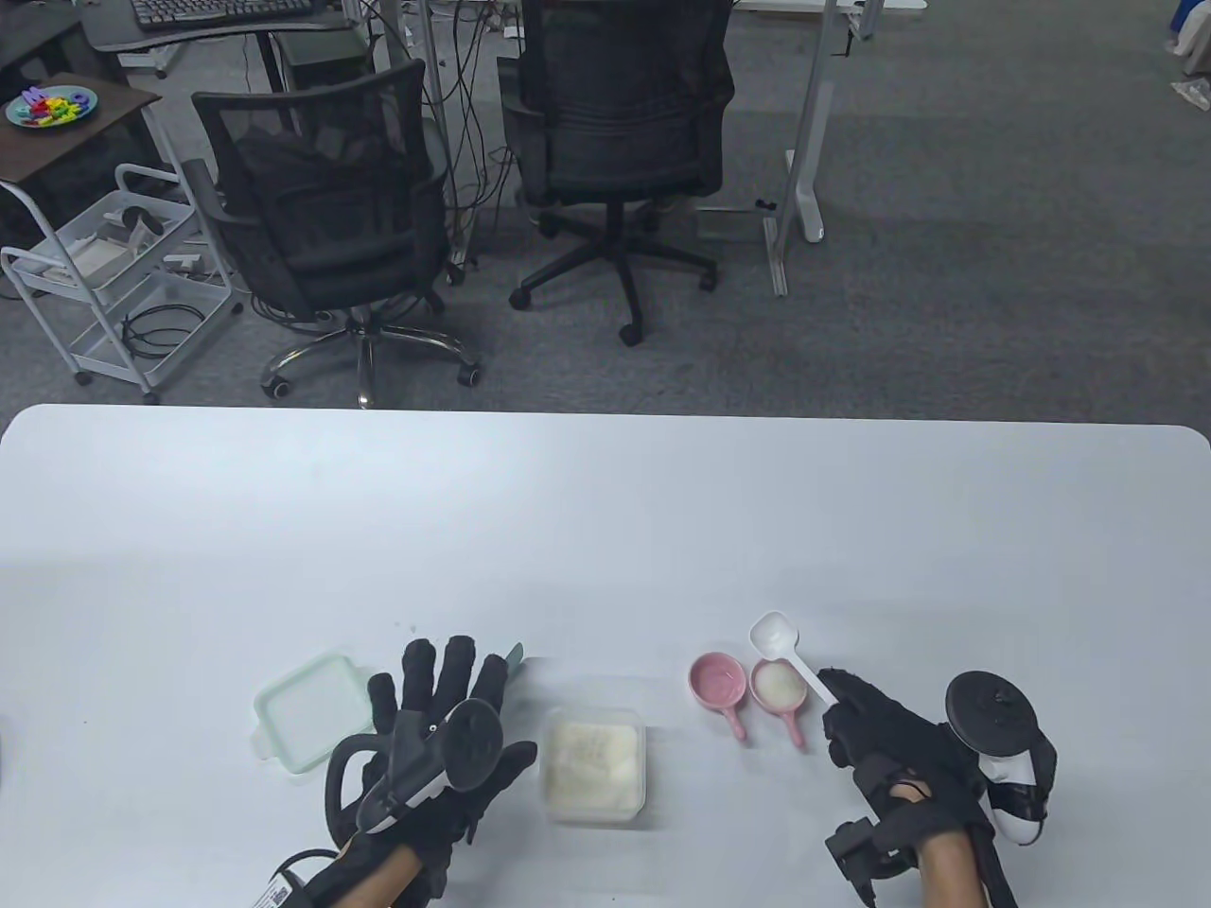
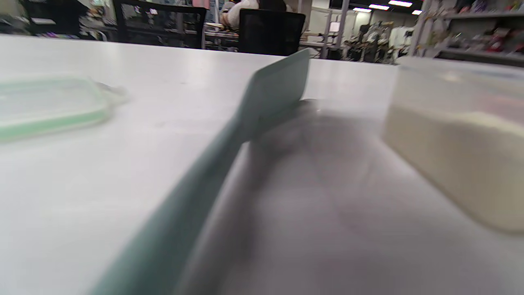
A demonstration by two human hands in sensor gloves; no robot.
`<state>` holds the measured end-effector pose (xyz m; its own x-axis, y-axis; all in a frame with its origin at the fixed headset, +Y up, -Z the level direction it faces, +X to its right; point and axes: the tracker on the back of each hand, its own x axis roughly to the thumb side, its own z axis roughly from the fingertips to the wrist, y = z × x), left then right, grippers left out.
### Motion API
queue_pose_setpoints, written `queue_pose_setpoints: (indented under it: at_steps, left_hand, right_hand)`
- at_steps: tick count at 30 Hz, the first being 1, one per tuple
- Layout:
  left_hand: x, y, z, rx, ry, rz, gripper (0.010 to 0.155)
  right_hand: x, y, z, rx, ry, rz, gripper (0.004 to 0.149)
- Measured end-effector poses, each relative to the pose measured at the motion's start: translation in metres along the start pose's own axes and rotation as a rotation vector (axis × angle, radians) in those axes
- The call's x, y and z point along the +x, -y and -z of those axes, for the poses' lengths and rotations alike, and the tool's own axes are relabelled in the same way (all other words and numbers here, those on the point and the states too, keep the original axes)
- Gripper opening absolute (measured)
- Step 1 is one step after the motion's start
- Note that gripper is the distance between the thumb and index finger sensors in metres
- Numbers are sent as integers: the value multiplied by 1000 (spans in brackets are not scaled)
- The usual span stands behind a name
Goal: Scoop white sugar with coffee spoon and level it off using dessert spatula
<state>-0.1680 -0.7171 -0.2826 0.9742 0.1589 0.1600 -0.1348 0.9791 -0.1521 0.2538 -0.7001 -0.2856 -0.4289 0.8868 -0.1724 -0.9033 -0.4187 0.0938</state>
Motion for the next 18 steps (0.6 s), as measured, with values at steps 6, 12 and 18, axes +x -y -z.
queue_pose_setpoints:
  at_steps: [6,12,18]
  left_hand:
    - [11,12,4,-72,177,-133,93]
    - [25,26,12,-125,199,-71,102]
    - [31,34,17,-147,166,13,101]
  right_hand:
    - [30,-39,-9,120,189,-175,49]
    - [57,-87,-27,147,338,-596,45]
    - [59,-132,-34,72,431,-897,45]
